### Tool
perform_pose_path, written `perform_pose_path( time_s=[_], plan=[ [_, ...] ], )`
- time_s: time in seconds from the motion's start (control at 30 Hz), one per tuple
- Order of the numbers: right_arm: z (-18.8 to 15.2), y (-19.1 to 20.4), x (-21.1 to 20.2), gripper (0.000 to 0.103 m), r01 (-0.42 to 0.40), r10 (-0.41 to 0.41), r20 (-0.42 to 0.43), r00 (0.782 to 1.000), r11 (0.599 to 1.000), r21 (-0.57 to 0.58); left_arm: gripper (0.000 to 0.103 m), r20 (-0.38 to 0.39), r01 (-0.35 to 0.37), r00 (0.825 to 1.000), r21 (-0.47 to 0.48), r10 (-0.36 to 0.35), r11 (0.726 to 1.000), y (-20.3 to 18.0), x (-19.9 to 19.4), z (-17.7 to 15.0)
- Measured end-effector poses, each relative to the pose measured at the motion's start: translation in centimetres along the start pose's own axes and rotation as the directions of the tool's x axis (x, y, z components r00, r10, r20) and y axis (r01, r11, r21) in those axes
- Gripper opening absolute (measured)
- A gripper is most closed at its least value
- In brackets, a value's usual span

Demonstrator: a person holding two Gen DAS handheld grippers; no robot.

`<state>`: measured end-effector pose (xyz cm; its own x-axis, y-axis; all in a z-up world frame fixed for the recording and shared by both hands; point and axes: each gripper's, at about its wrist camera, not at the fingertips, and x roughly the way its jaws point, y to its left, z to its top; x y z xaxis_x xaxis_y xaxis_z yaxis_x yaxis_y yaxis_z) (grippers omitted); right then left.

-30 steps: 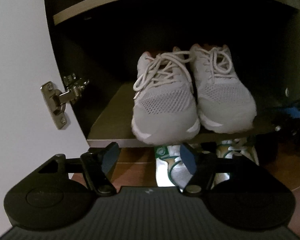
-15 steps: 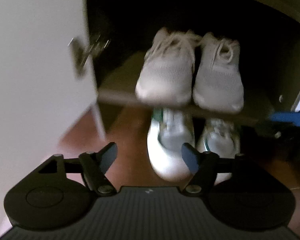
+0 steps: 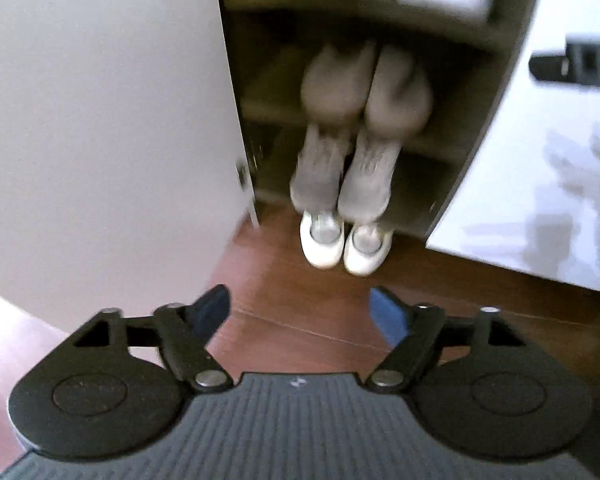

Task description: Organize scattered shoes

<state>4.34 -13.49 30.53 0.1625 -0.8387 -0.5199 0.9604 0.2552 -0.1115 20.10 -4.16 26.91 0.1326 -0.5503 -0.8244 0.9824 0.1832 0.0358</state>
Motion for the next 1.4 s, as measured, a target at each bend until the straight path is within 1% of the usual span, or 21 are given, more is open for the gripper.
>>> perform_pose_path(
  time_s=[0.03, 0.07, 0.13, 0.17, 0.2, 0.23, 0.27, 0.37, 0.47, 0.53, 0.57, 0.6, 0.67, 0.73, 0.87, 0.93, 1.0, 1.07, 1.23, 1.33, 1.4],
  plan=[
    [1.9, -0.2, -2.7, 0.098, 0.007, -0.007, 0.024, 1.000, 1.000, 0.023, 0.099, 0.010, 0.002, 1.000, 0.006, -0.002, 1.000, 0.2, -2.3, 0.8],
    [4.6, -0.2, -6.8, 0.100, 0.004, -0.007, 0.059, 0.998, 0.999, 0.049, 0.099, 0.019, 0.007, 1.000, 0.013, -0.007, 1.000, 0.5, -4.8, 1.7],
    [7.3, -0.2, -11.1, 0.101, -0.015, 0.007, 0.099, 0.995, 0.997, 0.075, 0.101, 0.035, 0.033, 0.999, 0.030, -0.034, 0.999, 1.0, -10.3, 3.2],
    [8.6, 0.0, -13.7, 0.102, -0.027, 0.018, 0.112, 0.994, 0.996, 0.081, 0.102, 0.037, 0.034, 0.999, 0.034, -0.036, 0.999, 1.2, -11.9, 3.5],
    [9.9, 0.1, -16.3, 0.102, -0.040, 0.029, 0.125, 0.992, 0.995, 0.086, 0.102, 0.045, 0.026, 0.999, 0.031, -0.028, 0.999, 1.4, -14.3, 3.8],
    [10.3, 0.3, -17.3, 0.102, -0.045, 0.034, 0.124, 0.992, 0.996, 0.082, 0.102, 0.053, 0.016, 0.998, 0.015, -0.017, 1.000, 1.6, -15.8, 3.8],
    [11.0, 0.7, -19.5, 0.102, -0.049, 0.041, 0.120, 0.992, 0.997, 0.064, 0.102, 0.057, 0.010, 0.998, -0.007, -0.010, 1.000, 1.7, -17.3, 3.8],
    [11.0, 1.3, -23.9, 0.102, -0.063, 0.059, 0.113, 0.992, 0.997, 0.035, 0.102, 0.082, 0.019, 0.997, -0.098, -0.011, 0.995, 2.4, -21.6, 2.3],
    [9.4, 1.6, -28.3, 0.102, -0.045, 0.042, 0.140, 0.989, 0.999, 0.017, 0.101, 0.106, -0.006, 0.994, -0.160, 0.023, 0.987, 2.6, -25.3, -0.3],
    [8.6, 1.5, -31.1, 0.102, -0.017, 0.012, 0.140, 0.990, 0.999, 0.034, 0.101, 0.095, -0.019, 0.995, -0.165, 0.035, 0.986, 2.2, -27.8, -2.0],
    [7.6, 1.2, -33.7, 0.102, 0.024, -0.032, 0.129, 0.991, 0.998, 0.063, 0.101, 0.086, -0.031, 0.995, -0.157, 0.045, 0.987, 2.0, -29.0, -2.8],
    [6.8, 0.6, -36.0, 0.102, 0.051, -0.059, 0.112, 0.992, 0.996, 0.076, 0.101, 0.079, -0.042, 0.995, -0.143, 0.054, 0.989, 1.8, -30.5, -3.3],
    [5.6, -0.3, -40.1, 0.102, 0.054, -0.060, 0.074, 0.995, 0.996, 0.076, 0.101, 0.085, -0.053, 0.994, -0.112, 0.063, 0.992, 1.5, -33.2, -4.0],
    [5.2, -0.7, -42.3, 0.102, 0.047, -0.051, 0.049, 0.998, 0.996, 0.076, 0.102, 0.115, -0.075, 0.990, -0.078, 0.083, 0.994, 1.1, -36.7, -4.5],
    [5.5, -0.9, -46.3, 0.102, 0.044, -0.050, 0.049, 0.998, 0.991, 0.125, 0.102, 0.127, -0.079, 0.988, -0.055, 0.085, 0.995, 1.0, -40.1, -5.2],
    [5.8, -0.8, -47.4, 0.102, 0.044, -0.052, 0.053, 0.997, 0.988, 0.150, 0.102, 0.111, -0.055, 0.992, -0.058, 0.061, 0.997, 1.4, -40.8, -5.4],
    [6.0, -0.3, -48.4, 0.102, 0.057, -0.069, 0.068, 0.995, 0.985, 0.165, 0.102, 0.084, -0.013, 0.996, -0.060, 0.018, 0.998, 2.4, -41.4, -5.8],
    [6.0, 0.4, -48.7, 0.102, 0.078, -0.090, 0.066, 0.994, 0.982, 0.171, 0.102, 0.072, -0.010, 0.997, -0.041, 0.013, 0.999, 3.0, -41.9, -6.2],
    [5.4, 2.0, -48.6, 0.102, 0.107, -0.113, 0.018, 0.993, 0.972, 0.211, 0.102, 0.044, -0.006, 0.999, 0.013, 0.005, 1.000, 4.3, -42.4, -7.5],
    [4.4, 2.9, -48.5, 0.102, 0.114, -0.112, -0.020, 0.993, 0.963, 0.245, 0.102, -0.012, 0.008, 1.000, 0.032, -0.008, 0.999, 4.8, -41.7, -8.0],
    [4.0, 3.4, -48.5, 0.102, 0.128, -0.121, -0.041, 0.992, 0.960, 0.248, 0.102, -0.022, 0.021, 1.000, 0.037, -0.020, 0.999, 4.9, -41.7, -8.3]
  ],
)
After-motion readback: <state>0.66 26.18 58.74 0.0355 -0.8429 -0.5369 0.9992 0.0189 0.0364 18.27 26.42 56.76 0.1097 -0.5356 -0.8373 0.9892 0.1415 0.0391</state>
